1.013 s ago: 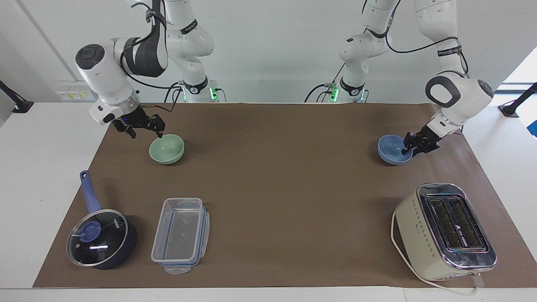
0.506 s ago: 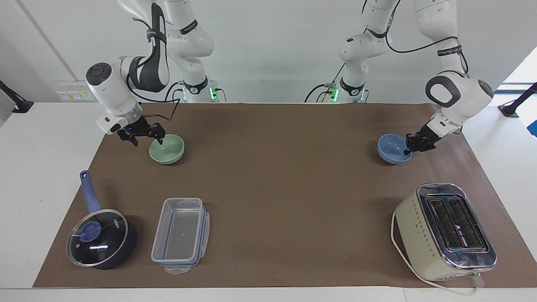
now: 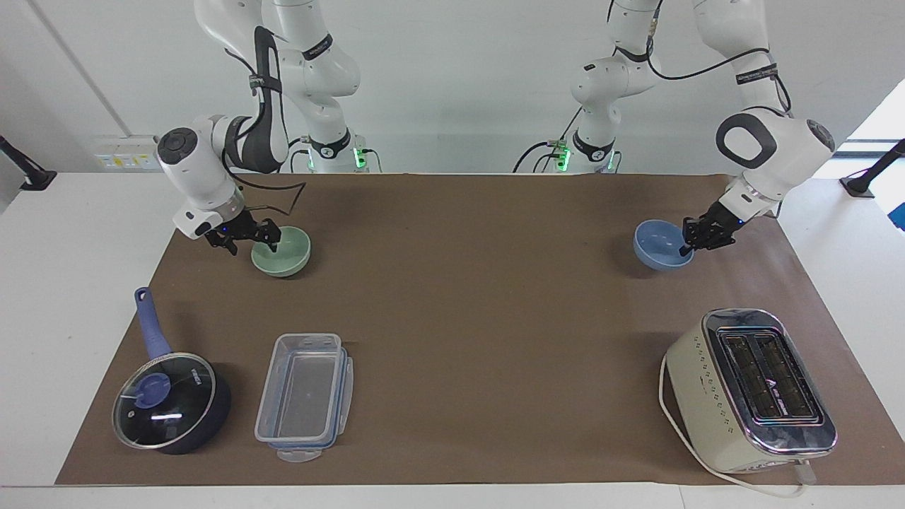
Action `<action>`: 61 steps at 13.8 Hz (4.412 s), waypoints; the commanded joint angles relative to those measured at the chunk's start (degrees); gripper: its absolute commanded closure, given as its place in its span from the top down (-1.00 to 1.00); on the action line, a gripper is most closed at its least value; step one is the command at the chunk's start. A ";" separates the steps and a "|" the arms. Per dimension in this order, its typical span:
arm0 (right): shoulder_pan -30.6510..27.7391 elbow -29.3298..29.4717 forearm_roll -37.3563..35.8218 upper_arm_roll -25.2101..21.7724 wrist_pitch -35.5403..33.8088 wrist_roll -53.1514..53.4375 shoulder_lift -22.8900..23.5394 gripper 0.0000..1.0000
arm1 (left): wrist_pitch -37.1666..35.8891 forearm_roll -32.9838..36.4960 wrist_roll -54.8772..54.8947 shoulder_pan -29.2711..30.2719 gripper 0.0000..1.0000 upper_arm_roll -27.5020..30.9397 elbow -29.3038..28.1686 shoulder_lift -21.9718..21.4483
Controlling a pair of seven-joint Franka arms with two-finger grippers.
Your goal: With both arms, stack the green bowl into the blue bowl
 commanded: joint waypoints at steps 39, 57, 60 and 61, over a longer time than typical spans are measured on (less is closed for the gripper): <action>1.68 26.04 4.85 4.11 -28.08 4.45 -6.62 -1.00 | 12.97 5.93 -59.63 -47.37 1.00 1.23 11.59 10.29; 20.48 19.11 9.15 18.36 -16.68 46.10 -1.18 -1.00 | -36.94 20.89 -34.14 -16.59 1.00 1.50 49.98 6.75; 21.20 17.35 12.73 18.36 -12.97 48.06 -1.08 -1.00 | -37.66 20.45 -33.97 -15.62 1.00 1.50 49.31 5.36; 21.20 16.57 13.89 18.28 -12.53 47.54 -1.26 -1.00 | -37.83 20.45 -33.79 -15.53 1.00 1.50 47.03 3.96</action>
